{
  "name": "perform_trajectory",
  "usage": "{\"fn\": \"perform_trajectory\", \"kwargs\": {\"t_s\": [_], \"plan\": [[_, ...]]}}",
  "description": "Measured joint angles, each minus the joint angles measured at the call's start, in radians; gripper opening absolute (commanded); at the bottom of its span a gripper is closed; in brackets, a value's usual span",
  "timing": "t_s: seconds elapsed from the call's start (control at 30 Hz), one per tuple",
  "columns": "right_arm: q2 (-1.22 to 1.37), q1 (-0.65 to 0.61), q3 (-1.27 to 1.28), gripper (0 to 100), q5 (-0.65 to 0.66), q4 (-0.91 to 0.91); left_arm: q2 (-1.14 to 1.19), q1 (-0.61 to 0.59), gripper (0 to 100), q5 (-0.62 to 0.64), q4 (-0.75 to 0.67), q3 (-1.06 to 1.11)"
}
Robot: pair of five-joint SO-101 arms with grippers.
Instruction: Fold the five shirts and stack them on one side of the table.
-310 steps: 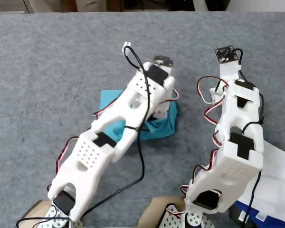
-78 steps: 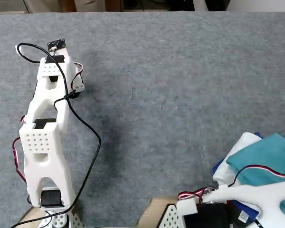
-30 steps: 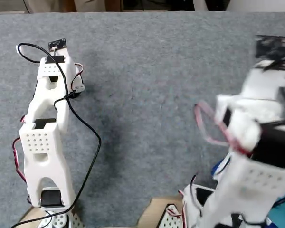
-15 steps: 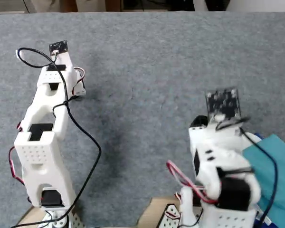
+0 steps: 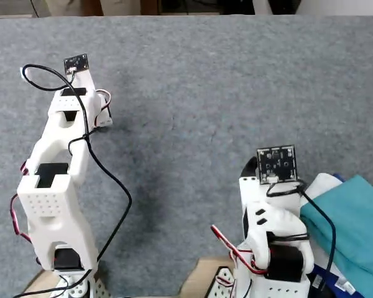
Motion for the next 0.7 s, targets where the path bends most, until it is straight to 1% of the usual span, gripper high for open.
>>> {"fn": "perform_trajectory", "kwargs": {"t_s": [0.33, 0.43, 0.57, 0.7], "plan": [[0.0, 0.0, 0.259, 0.5, -0.002, -0.034, 0.0, 0.002, 2, -0.003, 0.0, 0.0], [0.0, -0.002, 0.302, 0.5, -0.002, -0.052, -0.012, 0.002, 2, -0.003, -0.005, 0.026], [0.0, -0.015, 0.31, 0.5, -0.002, -0.066, -0.068, 0.003, 2, -0.005, -0.008, 0.109], [0.0, -0.018, 0.31, 0.5, -0.002, -0.066, -0.203, 0.003, 2, -0.011, -0.003, 0.282]]}}
